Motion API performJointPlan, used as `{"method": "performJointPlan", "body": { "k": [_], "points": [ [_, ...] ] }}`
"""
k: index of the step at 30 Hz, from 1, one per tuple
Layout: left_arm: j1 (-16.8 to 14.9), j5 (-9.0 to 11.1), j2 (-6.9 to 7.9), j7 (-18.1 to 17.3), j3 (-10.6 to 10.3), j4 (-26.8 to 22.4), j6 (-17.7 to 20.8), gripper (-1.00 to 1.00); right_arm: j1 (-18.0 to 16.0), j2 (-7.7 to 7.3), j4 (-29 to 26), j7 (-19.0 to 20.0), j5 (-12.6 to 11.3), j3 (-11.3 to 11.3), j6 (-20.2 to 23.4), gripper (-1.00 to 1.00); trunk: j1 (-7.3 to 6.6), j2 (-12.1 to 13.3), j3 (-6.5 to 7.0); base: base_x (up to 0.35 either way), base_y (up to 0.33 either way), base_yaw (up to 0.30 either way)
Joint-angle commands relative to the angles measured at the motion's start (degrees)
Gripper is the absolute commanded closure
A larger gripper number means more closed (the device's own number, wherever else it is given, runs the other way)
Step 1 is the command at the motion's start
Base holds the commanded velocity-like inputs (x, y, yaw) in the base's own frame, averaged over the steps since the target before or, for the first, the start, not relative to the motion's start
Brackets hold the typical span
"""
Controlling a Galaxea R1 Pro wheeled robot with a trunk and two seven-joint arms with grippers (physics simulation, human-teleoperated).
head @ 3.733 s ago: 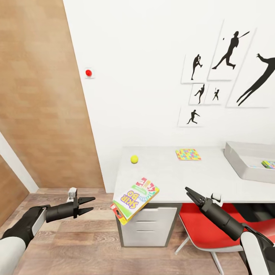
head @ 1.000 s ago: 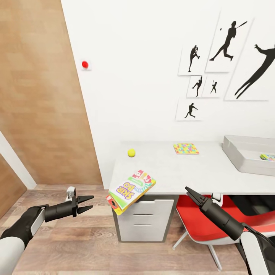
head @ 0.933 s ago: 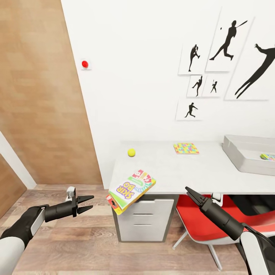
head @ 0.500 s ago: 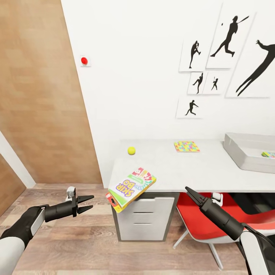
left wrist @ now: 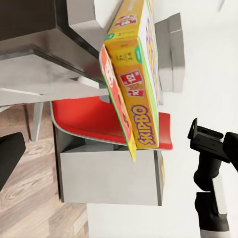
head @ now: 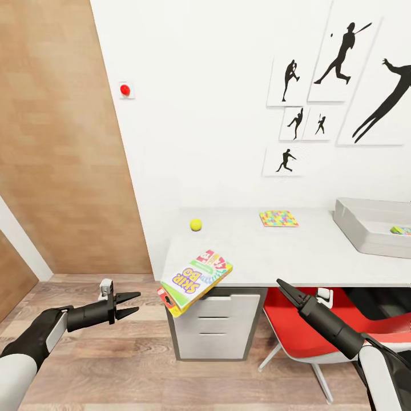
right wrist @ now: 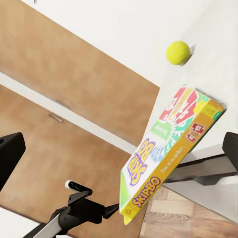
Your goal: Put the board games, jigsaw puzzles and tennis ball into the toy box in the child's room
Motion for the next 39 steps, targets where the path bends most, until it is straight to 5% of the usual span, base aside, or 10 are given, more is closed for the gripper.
{"method": "performJointPlan", "body": {
  "k": [1, 39],
  "points": [
    [0.0, 0.1, -0.01, -0.1, 0.0, 0.0, 0.5, -1.00, 0.0, 0.01, 0.0, 0.1, -0.1, -0.1, 0.3, -1.00, 0.00, 0.0, -0.05, 0.000, -0.156, 0.000],
    [0.0, 0.0, 0.02, -0.2, -0.1, 0.0, 0.3, -1.00, 0.0, 0.09, 0.0, 0.0, -0.1, 0.0, 0.3, -1.00, 0.00, 0.0, -0.05, 0.040, -0.074, 0.000]
  ]
}}
